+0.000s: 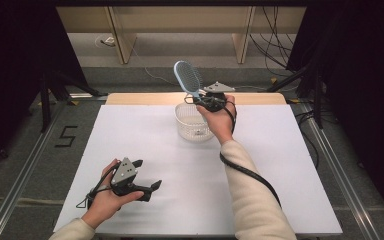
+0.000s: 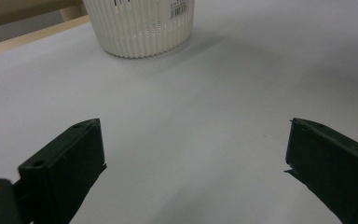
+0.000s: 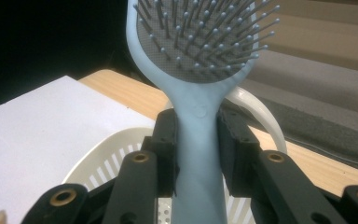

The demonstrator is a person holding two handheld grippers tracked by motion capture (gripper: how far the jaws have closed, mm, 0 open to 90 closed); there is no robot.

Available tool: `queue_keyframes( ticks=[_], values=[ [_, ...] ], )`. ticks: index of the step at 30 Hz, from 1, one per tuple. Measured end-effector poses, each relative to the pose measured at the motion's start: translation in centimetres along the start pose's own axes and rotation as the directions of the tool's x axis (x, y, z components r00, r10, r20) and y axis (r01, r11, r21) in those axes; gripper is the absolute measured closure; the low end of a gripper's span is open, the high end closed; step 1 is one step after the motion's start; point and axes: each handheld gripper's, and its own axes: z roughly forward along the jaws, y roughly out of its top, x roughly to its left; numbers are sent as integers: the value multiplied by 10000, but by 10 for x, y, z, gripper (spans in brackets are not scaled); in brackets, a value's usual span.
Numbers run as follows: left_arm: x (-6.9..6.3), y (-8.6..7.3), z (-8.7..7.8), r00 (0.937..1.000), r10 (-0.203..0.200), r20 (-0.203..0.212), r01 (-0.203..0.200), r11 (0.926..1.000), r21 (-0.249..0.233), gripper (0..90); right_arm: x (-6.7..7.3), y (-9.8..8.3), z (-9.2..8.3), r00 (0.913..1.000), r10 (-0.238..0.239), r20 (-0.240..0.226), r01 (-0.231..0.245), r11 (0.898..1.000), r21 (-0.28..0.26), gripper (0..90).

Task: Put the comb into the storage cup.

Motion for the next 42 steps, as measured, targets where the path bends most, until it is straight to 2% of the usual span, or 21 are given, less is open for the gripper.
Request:
queue_keyframes(
  ticks=[6,11,17,20,22,24,27,30,37,42],
  values=[
    [0,0,0,10000,6,6,-6,10000,4,38,0,-2,-2,9999,-136,-74,136,9999,-13,701],
    [0,0,0,10000,20,-2,-20,10000,11,38,2,-2,-5,9990,-437,-73,439,9988,219,699],
    [0,0,0,10000,19,-25,-19,10000,6,38,2,-3,-6,9986,-527,-82,530,9979,383,694],
    [0,0,0,10000,17,-16,-17,10000,7,38,2,-3,-6,9978,-657,-80,661,9962,567,687],
    [0,0,0,10000,28,-4,-28,10000,5,38,2,-5,-6,9988,-448,-213,464,9956,810,699],
    [0,0,0,10000,18,-9,-18,10000,-7,38,1,-7,-6,9986,-479,-214,497,9942,951,727],
    [0,0,0,10000,22,-24,-22,10000,12,38,0,-10,-5,9980,-508,-371,559,9869,1511,737],
    [0,1,0,10000,42,-25,-42,10000,1,38,0,-12,-5,9976,-595,-358,646,9844,1637,739],
    [0,1,0,10000,49,-29,-49,10000,4,38,0,-8,-13,9985,-397,-374,449,9878,1494,683],
    [0,1,-1,10000,43,-44,-43,10000,3,38,-2,-6,-22,9990,-211,-405,269,9889,1463,593]
  ],
)
